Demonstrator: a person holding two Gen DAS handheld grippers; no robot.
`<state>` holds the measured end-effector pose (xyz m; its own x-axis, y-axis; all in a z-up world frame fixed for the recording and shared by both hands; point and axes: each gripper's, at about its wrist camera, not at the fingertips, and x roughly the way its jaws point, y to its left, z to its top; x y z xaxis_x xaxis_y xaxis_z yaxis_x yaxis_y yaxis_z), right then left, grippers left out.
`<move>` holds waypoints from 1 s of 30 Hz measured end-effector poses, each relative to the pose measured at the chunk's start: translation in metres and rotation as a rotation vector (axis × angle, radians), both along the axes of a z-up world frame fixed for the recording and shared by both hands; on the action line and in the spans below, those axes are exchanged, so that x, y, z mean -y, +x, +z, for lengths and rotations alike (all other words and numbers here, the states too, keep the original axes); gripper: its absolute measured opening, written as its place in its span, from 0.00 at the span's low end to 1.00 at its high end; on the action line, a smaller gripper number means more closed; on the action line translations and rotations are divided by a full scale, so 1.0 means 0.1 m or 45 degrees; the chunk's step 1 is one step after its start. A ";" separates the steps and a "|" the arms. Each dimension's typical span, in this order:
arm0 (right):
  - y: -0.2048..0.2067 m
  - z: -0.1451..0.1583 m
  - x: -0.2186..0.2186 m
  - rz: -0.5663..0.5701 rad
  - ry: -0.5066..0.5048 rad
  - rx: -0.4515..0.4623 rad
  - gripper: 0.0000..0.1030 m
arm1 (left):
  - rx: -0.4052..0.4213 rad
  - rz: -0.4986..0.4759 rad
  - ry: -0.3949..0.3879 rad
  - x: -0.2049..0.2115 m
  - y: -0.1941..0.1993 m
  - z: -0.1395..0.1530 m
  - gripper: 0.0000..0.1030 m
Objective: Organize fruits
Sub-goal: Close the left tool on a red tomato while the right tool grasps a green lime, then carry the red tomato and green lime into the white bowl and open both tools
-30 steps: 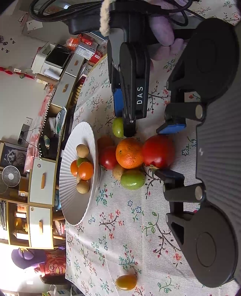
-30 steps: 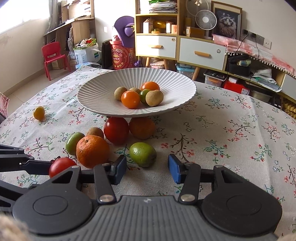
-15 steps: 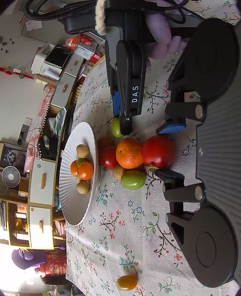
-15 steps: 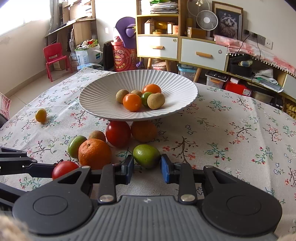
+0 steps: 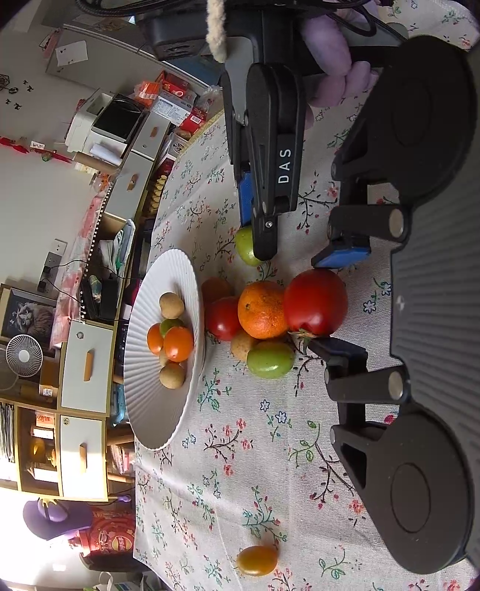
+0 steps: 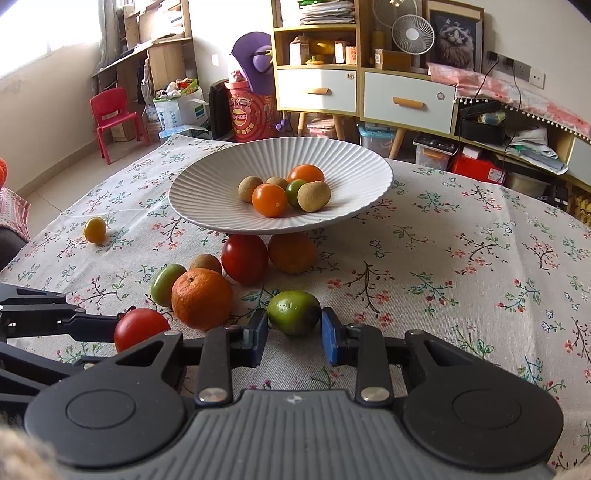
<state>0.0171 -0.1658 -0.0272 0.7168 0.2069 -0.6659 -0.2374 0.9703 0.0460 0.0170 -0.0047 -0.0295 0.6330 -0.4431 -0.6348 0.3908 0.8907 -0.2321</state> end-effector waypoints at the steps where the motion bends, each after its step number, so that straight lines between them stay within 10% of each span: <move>1: -0.02 0.01 0.00 0.001 0.003 -0.006 0.27 | 0.000 0.004 -0.005 -0.02 0.01 0.01 0.37; 16: -0.18 0.19 -0.07 -0.018 0.096 -0.010 0.16 | -0.004 0.066 -0.016 -0.13 0.09 0.13 0.37; 23: -0.19 0.05 -0.10 0.013 0.111 -0.100 0.34 | -0.038 0.078 -0.007 -0.18 0.08 0.07 0.37; 30: -0.30 -0.04 -0.26 0.103 -0.004 -0.114 0.31 | -0.053 0.067 -0.004 -0.17 0.08 0.05 0.37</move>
